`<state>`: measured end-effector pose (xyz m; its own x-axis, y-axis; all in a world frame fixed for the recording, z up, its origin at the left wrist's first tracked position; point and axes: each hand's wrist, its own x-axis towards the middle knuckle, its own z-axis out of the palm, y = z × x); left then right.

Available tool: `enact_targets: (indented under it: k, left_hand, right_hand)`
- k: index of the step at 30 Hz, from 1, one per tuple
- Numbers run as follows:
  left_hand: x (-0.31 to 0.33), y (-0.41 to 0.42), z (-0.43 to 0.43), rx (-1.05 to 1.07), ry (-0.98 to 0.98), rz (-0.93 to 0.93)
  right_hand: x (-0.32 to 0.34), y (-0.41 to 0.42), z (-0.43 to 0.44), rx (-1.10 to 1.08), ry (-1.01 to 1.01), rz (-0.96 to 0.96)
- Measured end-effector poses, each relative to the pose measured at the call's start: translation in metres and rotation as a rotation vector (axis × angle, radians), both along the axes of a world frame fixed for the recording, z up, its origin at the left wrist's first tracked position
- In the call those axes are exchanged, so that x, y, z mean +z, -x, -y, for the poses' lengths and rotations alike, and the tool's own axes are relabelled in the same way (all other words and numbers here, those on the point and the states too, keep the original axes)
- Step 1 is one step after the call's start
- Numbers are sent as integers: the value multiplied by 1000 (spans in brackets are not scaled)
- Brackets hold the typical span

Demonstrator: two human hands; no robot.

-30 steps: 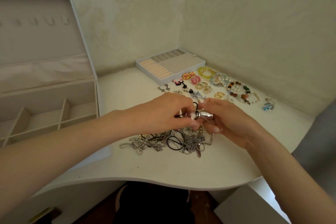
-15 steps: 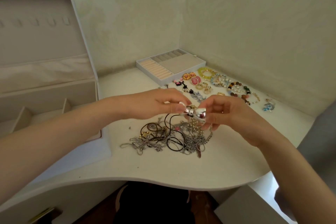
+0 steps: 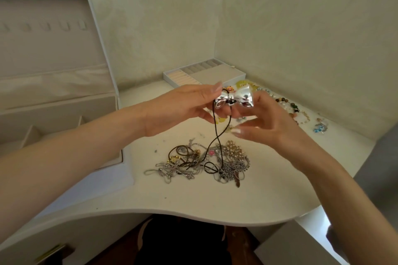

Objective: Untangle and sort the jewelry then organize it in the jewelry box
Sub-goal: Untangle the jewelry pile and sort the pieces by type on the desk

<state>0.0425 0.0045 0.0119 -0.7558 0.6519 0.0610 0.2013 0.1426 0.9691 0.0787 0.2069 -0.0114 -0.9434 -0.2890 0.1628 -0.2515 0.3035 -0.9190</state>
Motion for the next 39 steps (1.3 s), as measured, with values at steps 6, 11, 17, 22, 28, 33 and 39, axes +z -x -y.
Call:
enact_targets:
  k: [6,11,17,22,28,33,39]
  left_hand:
    - [8,3,-4,95,-171,48]
    - [10,7,7,231,-349,263]
    - [7,15,16,518,10,189]
    - [-1,22,34,515,594,117]
    - [-9,27,51,346,1243,-106]
    - [-9,35,56,251,1287,-76]
    - [-14,42,65,301,1244,-111]
  right_hand:
    - [-7,-1,24,158,8,111]
    - [-12,0,20,225,-56,151]
    - [-17,3,20,256,-37,199]
    - [-22,1,23,262,-102,186]
    - [-26,2,19,259,-93,177]
    - [-25,4,18,283,-117,165]
    - [-30,5,21,244,-136,114]
